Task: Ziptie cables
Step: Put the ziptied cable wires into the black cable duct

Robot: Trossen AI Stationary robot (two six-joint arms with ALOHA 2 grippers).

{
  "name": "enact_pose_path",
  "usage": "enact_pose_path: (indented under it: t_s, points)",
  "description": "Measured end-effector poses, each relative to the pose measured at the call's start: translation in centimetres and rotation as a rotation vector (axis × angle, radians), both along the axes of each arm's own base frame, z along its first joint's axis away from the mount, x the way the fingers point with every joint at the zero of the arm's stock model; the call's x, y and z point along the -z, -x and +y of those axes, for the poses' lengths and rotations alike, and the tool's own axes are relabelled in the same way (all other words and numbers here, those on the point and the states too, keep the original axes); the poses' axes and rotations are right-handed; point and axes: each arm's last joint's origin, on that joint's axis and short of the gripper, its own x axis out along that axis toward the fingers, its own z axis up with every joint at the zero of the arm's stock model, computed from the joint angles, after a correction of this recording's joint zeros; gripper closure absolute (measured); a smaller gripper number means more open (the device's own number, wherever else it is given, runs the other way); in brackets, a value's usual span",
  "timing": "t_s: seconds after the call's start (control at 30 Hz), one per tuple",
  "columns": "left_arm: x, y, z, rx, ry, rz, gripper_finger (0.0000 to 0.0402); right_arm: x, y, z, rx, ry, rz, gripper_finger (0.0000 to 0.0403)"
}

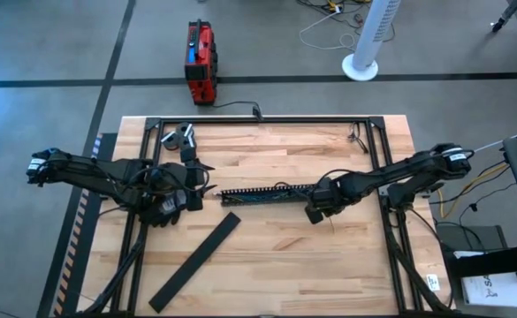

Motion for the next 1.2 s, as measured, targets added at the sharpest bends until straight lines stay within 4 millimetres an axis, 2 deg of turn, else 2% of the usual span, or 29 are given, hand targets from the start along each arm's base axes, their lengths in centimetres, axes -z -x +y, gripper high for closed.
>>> enact_pose_path:
  t_s: [0.2,0.57,0.73,0.83,1.07,1.2]
  points:
    - [0.0,0.0,0.0,0.0,0.0,0.0,0.0184,-0.1,0.0,-1.0,0.032,0.008,0.001,0.0403]
    - [-0.1,-0.3,-0.1,0.014,0.014,-0.026,0.0173,-0.2,0.0,-5.3,0.033,0.012,0.002,0.0403]
    - [-0.5,-2.1,-0.2,0.103,0.071,-0.189,0.0162,-0.2,0.0,-6.0,0.017,0.009,-0.003,0.0403]
    - [-0.5,-3.5,0.0,0.084,0.097,-0.266,0.0158,-0.2,0.0,-6.0,0.011,0.01,-0.005,0.0403]
    - [-0.3,-6.4,-0.2,-0.007,0.321,-0.443,0.0155,-0.2,0.0,-5.8,-0.028,0.012,-0.004,0.0403]
    - [-0.1,-7.9,-0.3,-0.005,0.35,-0.528,0.0162,-0.3,0.0,-5.8,-0.031,0.018,-0.005,0.0403]
